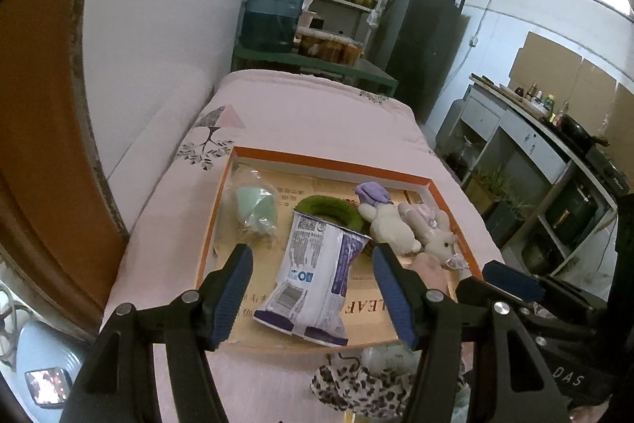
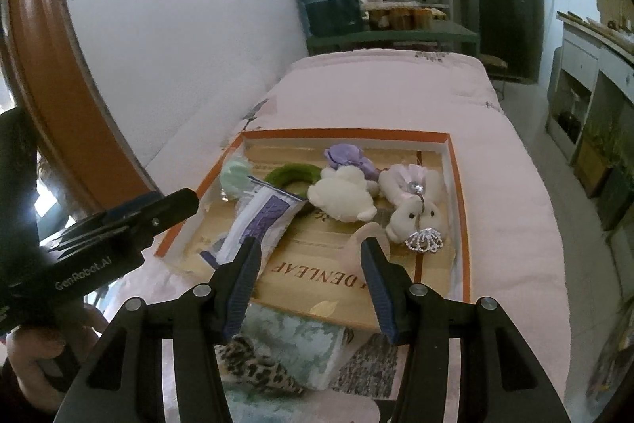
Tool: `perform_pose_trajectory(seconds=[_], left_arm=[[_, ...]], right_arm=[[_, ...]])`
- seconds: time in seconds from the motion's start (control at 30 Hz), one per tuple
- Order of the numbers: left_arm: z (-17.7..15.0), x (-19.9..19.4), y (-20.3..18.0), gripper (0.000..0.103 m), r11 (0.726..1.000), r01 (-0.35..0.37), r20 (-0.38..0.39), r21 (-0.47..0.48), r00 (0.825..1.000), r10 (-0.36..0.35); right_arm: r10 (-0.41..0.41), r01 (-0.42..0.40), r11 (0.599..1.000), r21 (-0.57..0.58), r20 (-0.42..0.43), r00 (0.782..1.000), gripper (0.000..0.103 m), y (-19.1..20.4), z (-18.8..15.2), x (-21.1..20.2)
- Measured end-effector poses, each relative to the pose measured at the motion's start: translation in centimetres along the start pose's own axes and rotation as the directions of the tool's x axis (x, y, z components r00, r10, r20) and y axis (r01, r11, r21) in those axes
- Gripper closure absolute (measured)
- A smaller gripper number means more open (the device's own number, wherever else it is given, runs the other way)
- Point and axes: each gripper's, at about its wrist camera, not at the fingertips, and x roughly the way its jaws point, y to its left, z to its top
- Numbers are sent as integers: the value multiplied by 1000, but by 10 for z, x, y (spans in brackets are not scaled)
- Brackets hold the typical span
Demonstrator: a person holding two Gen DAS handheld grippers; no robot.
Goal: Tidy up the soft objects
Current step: 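Withdraw both open grippers from the tray toward the leopard cloth and tissue pack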
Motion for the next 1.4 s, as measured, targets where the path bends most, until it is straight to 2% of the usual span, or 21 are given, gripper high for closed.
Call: perform_pose_trajectory(seconds=[0.9, 1.4], left_arm=[[-16, -51, -3, 41, 1000, 5, 37, 5, 999, -5], [-39, -75, -7, 41, 1000, 2, 33, 23, 999, -3]], right_arm=[[0, 2, 999, -35, 47, 999, 49, 25, -19, -51], [-1, 3, 999, -47, 47, 999, 49, 34, -39, -72]])
